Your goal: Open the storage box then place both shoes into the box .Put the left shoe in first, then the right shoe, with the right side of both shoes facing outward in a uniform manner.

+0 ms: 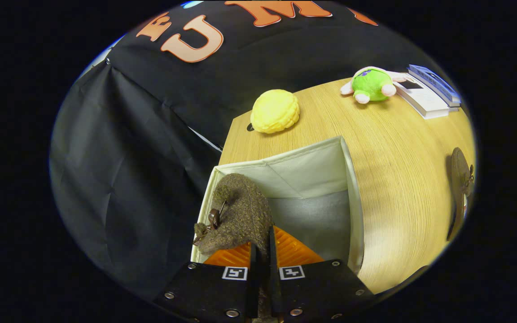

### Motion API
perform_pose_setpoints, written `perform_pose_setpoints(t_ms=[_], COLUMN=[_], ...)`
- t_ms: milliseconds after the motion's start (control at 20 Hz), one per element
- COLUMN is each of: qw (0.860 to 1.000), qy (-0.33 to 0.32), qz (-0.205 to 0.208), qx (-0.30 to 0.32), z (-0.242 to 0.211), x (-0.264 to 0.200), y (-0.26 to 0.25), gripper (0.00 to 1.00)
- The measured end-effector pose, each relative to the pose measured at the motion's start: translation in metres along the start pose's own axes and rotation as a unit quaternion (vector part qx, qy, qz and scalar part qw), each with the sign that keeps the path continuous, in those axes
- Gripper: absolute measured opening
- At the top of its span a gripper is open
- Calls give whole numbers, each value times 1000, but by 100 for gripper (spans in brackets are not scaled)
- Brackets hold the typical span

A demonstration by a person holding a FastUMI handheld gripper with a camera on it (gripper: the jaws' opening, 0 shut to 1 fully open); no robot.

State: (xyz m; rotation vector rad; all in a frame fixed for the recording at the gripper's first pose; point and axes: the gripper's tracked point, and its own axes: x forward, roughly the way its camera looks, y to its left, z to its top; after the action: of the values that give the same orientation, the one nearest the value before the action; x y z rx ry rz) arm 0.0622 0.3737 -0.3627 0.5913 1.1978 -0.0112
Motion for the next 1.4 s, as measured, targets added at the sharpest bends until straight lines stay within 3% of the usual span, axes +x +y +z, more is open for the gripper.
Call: perform_pose_setpoints(t_ms=[150, 250, 350, 400, 450, 650, 850, 1150, 1400], qw=[999, 998, 995, 994, 995, 996, 995, 991, 987], qy=[25, 52, 74, 74, 60, 25, -24, -57, -80], qz=[6, 28, 66, 80, 81, 91, 78, 68, 21], qx=[26, 20, 14, 15, 16, -1, -52, -105, -138], z=[-12, -23, -29, -26, -19, 7, 29, 34, 42], x=[8, 9, 6, 0, -6, -35, -73, -131, -152], y=[-2, 6, 23, 28, 26, 13, -15, -58, -121], gripper=[18, 27, 42, 55, 60, 64, 77, 90, 97])
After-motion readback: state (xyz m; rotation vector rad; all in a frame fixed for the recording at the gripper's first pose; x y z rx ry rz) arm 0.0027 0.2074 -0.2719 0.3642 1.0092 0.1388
